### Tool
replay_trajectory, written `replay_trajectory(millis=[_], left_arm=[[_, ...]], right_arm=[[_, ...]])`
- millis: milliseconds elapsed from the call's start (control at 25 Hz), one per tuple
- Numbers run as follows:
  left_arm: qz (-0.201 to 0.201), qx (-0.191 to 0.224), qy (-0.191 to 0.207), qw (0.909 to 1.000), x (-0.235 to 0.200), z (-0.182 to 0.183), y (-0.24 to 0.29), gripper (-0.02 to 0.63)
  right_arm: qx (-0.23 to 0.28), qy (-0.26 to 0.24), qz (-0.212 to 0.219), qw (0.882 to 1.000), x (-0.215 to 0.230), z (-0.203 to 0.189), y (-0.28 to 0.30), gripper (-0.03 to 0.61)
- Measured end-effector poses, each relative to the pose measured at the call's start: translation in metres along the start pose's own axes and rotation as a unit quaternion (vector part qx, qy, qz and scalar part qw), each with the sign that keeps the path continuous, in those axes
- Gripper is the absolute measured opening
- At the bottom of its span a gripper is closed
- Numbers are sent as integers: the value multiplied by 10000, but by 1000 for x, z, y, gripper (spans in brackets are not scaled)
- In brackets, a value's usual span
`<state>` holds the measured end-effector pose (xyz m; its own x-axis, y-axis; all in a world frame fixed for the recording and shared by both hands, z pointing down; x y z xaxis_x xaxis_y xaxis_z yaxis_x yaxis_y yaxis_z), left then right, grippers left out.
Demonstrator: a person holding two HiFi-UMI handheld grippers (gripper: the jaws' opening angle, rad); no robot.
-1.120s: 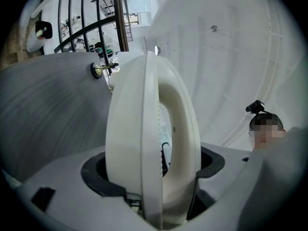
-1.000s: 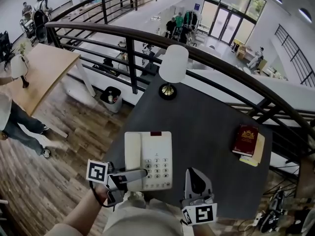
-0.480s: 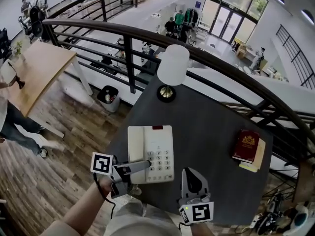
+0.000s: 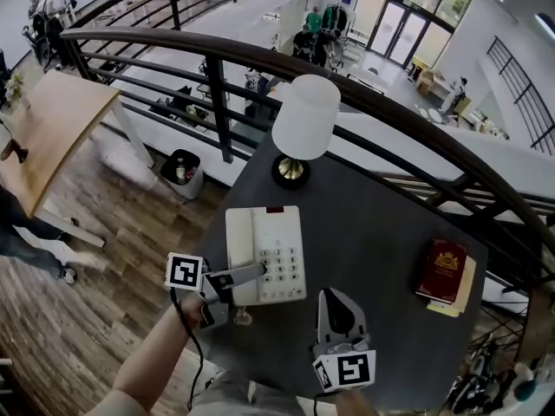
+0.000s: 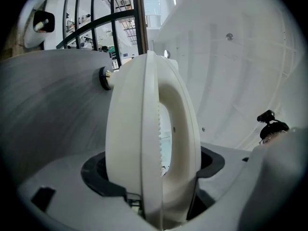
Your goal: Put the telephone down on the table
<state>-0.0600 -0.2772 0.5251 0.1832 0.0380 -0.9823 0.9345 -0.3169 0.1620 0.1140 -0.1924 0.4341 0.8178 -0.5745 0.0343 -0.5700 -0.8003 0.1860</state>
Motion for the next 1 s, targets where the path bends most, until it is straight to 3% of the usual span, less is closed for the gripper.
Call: replay_trajectory(millis=[520,760,1000], left_arm=[[75,154,-274,9995,-98,71,59,402],[502,60,-156,9986,-134,77,69,402],[283,95,-222,9993,-144,74,72,402]], right_arm=[[-317,365,-10,9988,25,-54,49,0],[-410,451,-19,9981,28,-67,53,0],[-457,499,-3,9977,33,-74,57,0]])
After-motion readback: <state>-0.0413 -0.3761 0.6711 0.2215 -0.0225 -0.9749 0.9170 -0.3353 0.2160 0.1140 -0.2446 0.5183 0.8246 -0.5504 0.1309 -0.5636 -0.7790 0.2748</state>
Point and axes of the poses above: the fingertips, and each gripper's own axes: y forward along the fingers, x to its right, z out of its top, the point moved 5 cm from there along -y, backward along the fingers, and after that the axes turned 13 degrees about z, right-handed, at the moved point
